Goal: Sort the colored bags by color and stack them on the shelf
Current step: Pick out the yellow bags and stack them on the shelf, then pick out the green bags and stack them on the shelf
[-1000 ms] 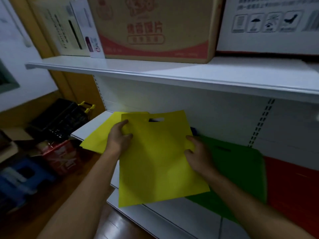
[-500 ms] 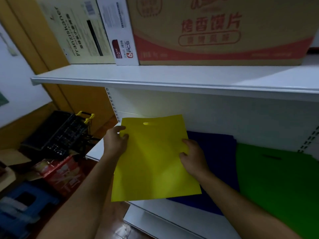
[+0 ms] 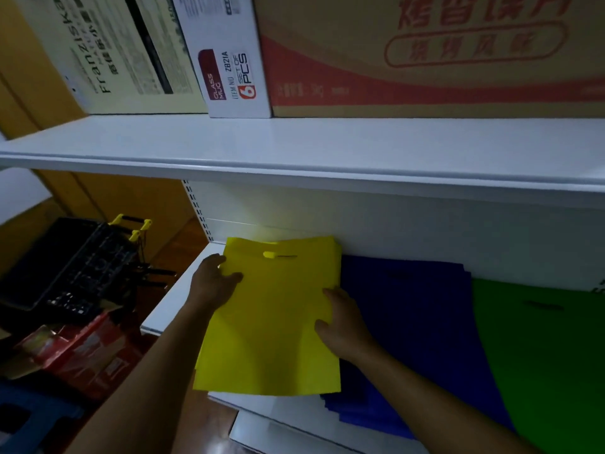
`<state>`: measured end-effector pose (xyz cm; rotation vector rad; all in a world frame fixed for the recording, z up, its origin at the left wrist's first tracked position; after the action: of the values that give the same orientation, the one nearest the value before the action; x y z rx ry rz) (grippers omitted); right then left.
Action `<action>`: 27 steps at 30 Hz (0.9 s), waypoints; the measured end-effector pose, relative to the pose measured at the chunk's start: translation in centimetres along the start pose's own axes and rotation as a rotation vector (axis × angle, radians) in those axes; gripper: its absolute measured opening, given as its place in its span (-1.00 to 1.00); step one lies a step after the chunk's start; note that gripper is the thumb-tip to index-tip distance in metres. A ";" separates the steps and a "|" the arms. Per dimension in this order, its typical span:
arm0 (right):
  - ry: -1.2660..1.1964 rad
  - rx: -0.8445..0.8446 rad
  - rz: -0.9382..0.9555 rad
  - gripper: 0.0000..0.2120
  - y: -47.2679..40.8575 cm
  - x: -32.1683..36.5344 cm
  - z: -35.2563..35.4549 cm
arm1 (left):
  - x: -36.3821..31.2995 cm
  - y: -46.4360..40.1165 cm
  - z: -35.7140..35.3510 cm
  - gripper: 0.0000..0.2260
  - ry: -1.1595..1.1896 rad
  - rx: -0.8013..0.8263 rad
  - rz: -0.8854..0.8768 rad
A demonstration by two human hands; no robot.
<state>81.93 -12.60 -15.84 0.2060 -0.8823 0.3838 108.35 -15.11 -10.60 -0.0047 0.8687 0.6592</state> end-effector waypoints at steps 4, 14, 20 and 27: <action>0.195 0.029 -0.048 -0.33 -1.8 0.0 -0.9 | -0.1 -3.3 -0.5 -0.39 -0.077 0.040 -0.040; 0.298 0.056 -0.137 -0.29 -1.5 -0.7 -1.2 | -1.8 -4.8 -2.2 -0.38 -0.239 0.115 -0.198; 0.230 -0.057 -0.134 -0.31 1.5 -0.2 0.3 | -6.2 -1.9 -5.8 -0.45 -0.177 0.130 -0.307; 0.278 -0.239 -0.203 -0.30 8.8 -2.0 6.2 | -13.0 6.1 -13.4 -0.50 -0.095 0.250 -0.457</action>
<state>72.79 -7.10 -13.41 0.0192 -0.6189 0.1117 89.67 -20.68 -8.71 0.0509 0.8167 0.1203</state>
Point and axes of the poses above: each hand's wrist, its own y-axis away from the middle knuckle, its own z-axis out of the back of the hand, x = y × z, the point moved 3 cm from there along -y, towards the middle knuckle, and after that the axes turned 12 degrees about z, right-handed, at the moved point
